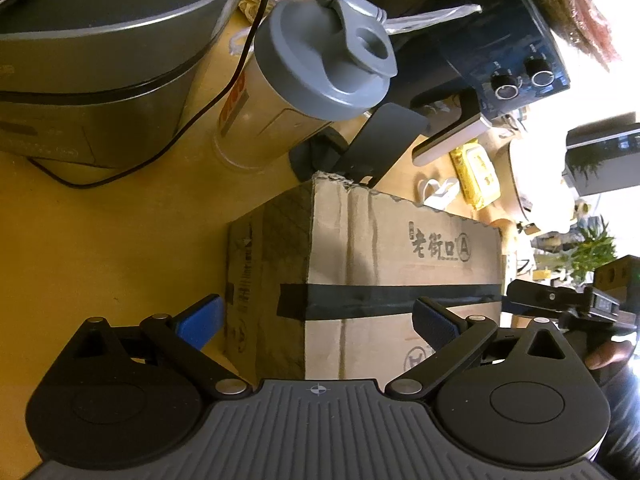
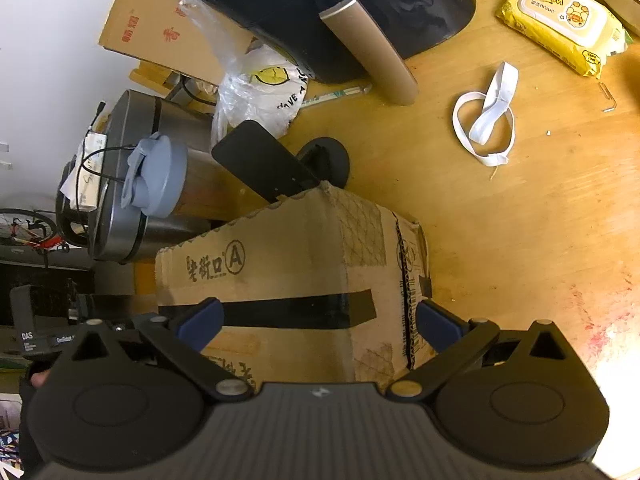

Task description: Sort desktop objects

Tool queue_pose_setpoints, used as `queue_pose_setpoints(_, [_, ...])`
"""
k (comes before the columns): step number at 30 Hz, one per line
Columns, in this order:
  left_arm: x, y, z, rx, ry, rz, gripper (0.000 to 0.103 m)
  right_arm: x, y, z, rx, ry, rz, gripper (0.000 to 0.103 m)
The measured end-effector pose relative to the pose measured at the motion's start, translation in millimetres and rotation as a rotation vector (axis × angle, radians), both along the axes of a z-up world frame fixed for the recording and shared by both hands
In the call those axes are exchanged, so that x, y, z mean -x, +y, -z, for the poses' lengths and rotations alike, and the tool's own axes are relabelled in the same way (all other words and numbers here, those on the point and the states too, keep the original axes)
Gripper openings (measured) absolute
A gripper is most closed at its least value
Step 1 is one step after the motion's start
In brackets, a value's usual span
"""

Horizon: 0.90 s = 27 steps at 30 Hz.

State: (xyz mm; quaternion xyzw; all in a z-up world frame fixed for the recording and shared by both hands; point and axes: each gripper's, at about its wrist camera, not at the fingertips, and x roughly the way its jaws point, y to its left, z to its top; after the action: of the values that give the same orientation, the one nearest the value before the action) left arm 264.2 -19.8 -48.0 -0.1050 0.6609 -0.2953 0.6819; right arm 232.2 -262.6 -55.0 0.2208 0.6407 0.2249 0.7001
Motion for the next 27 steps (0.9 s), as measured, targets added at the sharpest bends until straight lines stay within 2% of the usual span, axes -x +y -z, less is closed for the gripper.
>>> queue_pose_setpoints(9, [12.7,-1.7,-8.3,0.002,-0.027,0.014,0.103,10.5,-3.4,-8.1,0.011,-0.026,0.012,0.103])
queue_pose_setpoints(27, [63.3,-0.3,-46.0,-0.035,-0.18,0.004,0.103,55.4,-3.8,-29.6,0.031,-0.115,-0.01,0.103])
